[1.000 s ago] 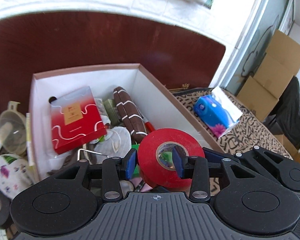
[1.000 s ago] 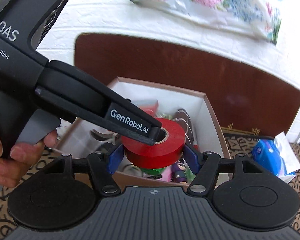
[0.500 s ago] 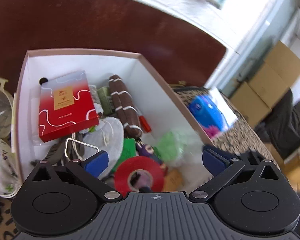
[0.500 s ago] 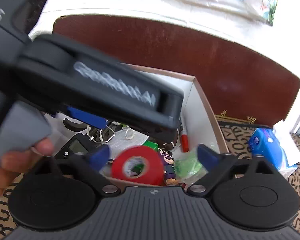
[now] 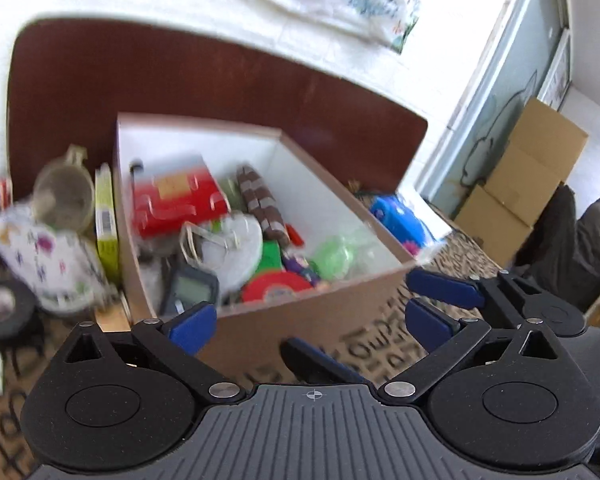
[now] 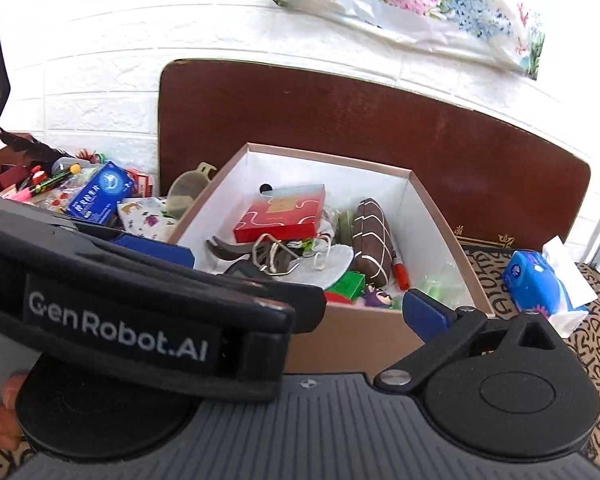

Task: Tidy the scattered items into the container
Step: 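Open left tool to drop the tape roll and withdraw toward the pile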

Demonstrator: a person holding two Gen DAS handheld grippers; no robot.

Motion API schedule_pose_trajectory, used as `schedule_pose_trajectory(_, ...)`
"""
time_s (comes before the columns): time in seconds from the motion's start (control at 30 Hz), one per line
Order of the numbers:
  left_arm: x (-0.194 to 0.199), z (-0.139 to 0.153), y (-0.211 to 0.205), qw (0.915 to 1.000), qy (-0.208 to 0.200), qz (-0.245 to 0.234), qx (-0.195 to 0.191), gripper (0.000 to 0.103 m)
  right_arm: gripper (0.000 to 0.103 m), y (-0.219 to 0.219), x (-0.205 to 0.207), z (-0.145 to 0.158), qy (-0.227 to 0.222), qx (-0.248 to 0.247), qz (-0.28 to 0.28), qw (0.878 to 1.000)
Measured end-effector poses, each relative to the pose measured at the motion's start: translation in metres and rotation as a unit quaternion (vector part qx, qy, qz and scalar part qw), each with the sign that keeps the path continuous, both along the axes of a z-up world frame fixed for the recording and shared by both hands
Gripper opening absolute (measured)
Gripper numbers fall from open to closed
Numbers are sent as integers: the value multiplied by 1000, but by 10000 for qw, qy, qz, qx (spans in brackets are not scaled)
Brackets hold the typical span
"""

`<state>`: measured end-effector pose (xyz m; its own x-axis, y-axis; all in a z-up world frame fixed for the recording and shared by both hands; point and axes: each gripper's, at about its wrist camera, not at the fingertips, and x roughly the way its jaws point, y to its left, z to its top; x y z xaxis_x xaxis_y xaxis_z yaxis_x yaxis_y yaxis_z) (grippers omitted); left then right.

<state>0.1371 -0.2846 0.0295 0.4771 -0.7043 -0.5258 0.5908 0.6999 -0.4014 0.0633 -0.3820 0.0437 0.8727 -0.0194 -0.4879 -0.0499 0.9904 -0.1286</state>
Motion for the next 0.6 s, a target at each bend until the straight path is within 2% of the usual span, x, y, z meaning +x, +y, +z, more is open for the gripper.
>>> schedule_pose_trajectory(0.2, -23, 1, 18, 9999, -73, 18, -95, 103, 102, 12, -13, 10, -136, -209, -113, 9996)
schedule_pose_trajectory(0.47, -44, -17, 51, 9995, 266, 187, -40, 103, 102, 39, -30, -7, -66, -292, -4, 9996)
schedule_pose_trajectory(0.6, -54, -25, 75, 9990, 308, 308, 33, 103, 102, 56, -37, -17, 3, -242, 98, 9997)
